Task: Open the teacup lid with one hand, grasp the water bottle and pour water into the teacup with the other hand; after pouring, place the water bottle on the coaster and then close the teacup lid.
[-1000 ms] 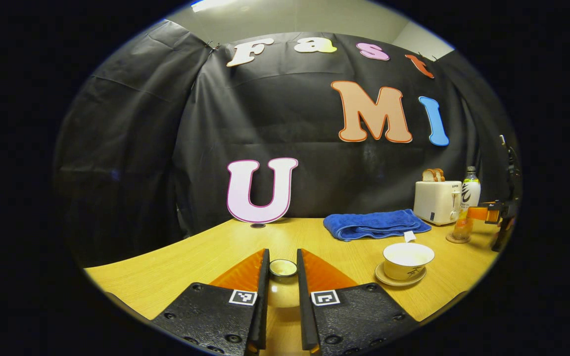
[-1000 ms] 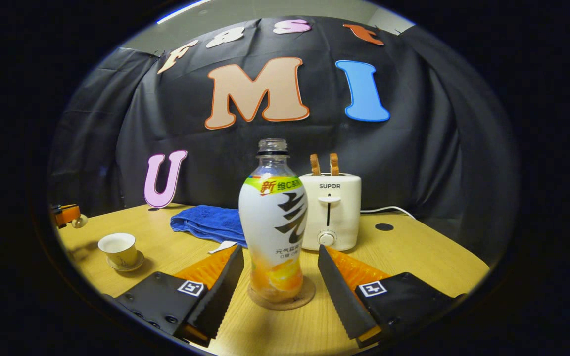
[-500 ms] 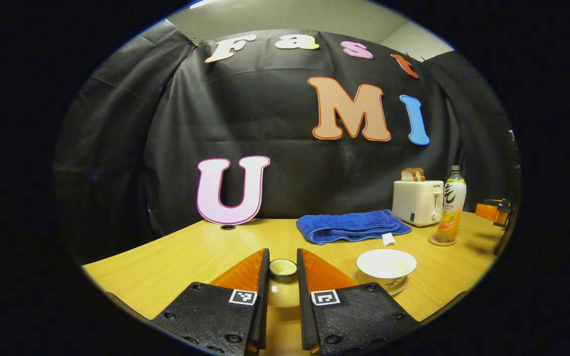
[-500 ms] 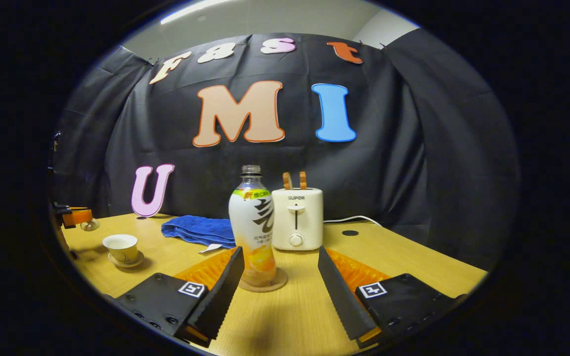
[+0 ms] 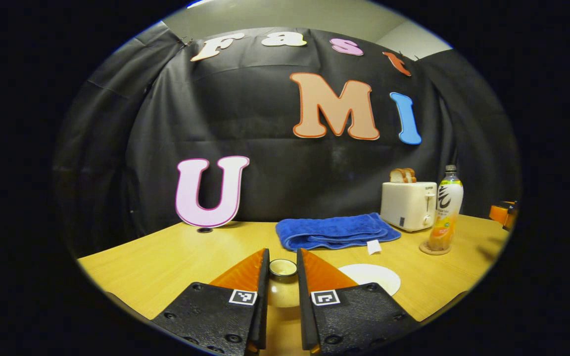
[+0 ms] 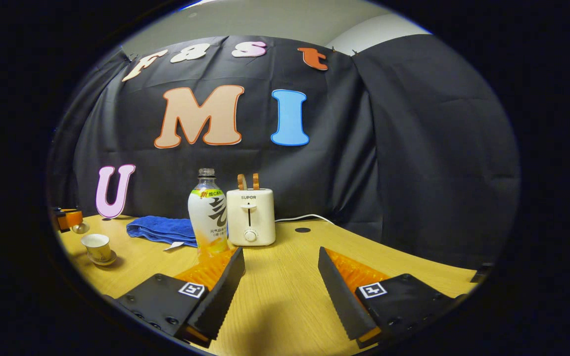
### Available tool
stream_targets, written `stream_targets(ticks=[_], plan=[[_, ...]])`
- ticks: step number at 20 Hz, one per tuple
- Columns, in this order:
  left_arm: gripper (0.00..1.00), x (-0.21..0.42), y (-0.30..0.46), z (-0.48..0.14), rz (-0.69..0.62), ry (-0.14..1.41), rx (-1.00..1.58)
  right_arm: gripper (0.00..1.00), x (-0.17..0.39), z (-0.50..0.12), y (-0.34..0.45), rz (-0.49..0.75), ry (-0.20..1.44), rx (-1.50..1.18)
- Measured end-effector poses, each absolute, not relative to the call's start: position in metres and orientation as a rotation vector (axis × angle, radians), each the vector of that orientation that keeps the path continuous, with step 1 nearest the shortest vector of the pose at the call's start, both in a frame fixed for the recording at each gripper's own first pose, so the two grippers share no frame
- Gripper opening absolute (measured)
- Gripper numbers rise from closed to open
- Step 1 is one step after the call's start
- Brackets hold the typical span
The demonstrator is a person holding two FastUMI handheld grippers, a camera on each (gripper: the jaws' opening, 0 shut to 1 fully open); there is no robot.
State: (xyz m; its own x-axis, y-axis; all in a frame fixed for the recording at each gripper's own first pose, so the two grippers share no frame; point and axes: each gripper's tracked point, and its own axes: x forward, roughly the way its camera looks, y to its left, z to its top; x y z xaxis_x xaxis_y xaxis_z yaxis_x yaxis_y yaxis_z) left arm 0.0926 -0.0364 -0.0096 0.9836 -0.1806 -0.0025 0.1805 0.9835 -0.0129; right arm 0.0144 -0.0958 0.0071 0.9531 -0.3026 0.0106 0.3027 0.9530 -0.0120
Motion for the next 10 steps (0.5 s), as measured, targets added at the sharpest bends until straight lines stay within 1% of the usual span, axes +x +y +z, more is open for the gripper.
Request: stream_targets(ticks=[2,3,5,6,8,9,10], plan=[[0.25,0.095,-0.056,-0.009,-0.255,0.001,-0.015,0.99,0.015,0.007,-0.096,-0.305,-0.008,-0.013],[0.25,0.096,-0.064,-0.008,-0.287,-0.002,-0.016,0.96,0.015,0.007,-0.095,-0.301,-0.008,-0.013],[0.25,0.097,-0.078,-0.008,-0.35,-0.003,-0.017,0.96,0.015,0.007,-0.094,-0.297,-0.007,-0.013],[0.25,0.095,-0.086,-0.008,-0.381,-0.001,-0.018,0.92,0.015,0.008,-0.094,-0.295,-0.007,-0.013],[0.24,0.091,-0.095,-0.008,-0.433,0.0,-0.019,0.92,0.015,0.007,-0.094,-0.291,-0.007,-0.013],[0.25,0.089,-0.099,-0.008,-0.453,-0.001,-0.023,0.92,0.015,0.007,-0.093,-0.289,-0.007,-0.012],[0.25,0.086,-0.103,-0.009,-0.478,0.003,-0.019,0.96,0.015,0.008,-0.093,-0.288,-0.006,-0.012]])
